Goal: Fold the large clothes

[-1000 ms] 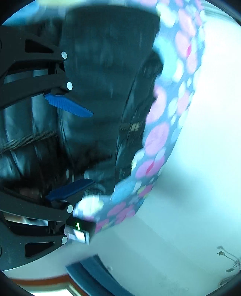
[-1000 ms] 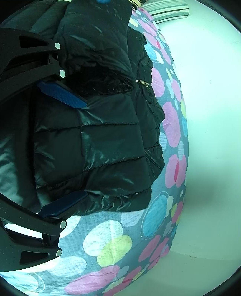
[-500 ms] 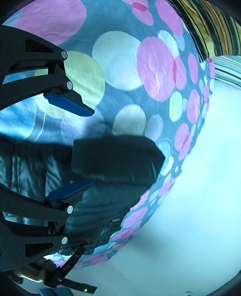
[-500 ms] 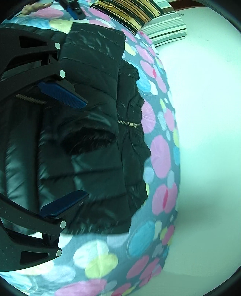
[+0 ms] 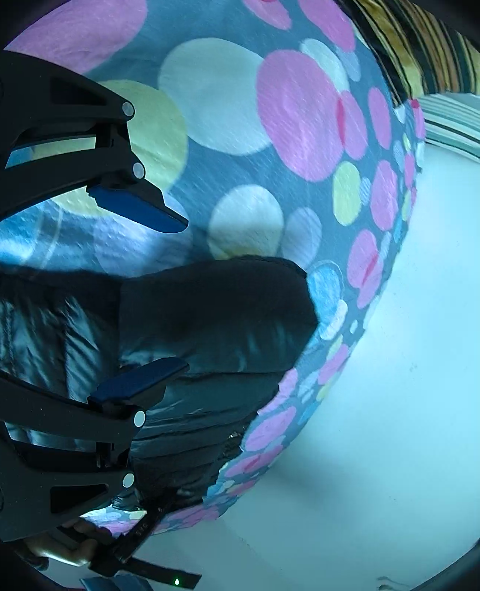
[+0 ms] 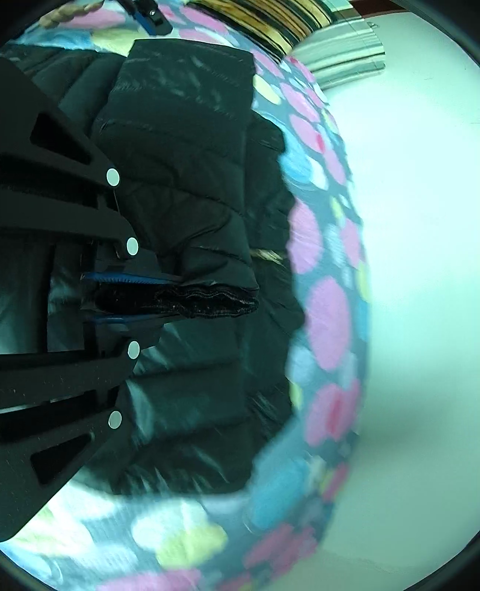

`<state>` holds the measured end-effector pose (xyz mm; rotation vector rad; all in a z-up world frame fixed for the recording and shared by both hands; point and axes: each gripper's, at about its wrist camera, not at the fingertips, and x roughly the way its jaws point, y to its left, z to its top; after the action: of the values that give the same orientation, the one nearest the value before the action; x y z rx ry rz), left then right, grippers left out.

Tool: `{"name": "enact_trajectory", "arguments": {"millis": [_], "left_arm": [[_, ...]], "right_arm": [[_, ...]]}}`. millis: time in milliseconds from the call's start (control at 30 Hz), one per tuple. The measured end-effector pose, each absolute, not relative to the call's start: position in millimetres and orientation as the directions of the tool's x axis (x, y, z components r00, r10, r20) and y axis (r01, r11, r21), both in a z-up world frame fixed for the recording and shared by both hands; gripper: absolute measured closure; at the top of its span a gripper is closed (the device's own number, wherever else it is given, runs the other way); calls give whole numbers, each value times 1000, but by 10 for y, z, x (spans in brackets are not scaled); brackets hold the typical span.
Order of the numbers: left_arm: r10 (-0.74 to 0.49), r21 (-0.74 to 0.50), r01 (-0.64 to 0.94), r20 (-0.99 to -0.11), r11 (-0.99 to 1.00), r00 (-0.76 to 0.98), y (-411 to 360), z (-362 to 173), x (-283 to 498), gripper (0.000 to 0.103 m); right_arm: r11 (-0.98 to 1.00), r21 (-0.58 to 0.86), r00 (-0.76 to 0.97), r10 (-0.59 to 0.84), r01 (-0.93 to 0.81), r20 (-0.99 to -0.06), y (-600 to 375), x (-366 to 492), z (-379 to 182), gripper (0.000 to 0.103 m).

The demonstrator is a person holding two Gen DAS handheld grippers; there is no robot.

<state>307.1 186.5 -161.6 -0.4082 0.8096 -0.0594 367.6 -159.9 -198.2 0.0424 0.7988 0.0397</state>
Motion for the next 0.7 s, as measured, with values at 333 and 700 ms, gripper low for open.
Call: {"name": "enact_trajectory", "arguments": {"millis": [333,700], "left_arm": [[-182,-283,-54,-739,958,649,1405,-1702,3577,33],[-134,-202,-63,-821,977,556,1275,-2093,3849,31]], "right_arm": [[988,-42,711,-138,152,-690,-2309,3572,-1848,91],[989,18,589,-72,145,-805,-2554,3754,-2489,91]]}}
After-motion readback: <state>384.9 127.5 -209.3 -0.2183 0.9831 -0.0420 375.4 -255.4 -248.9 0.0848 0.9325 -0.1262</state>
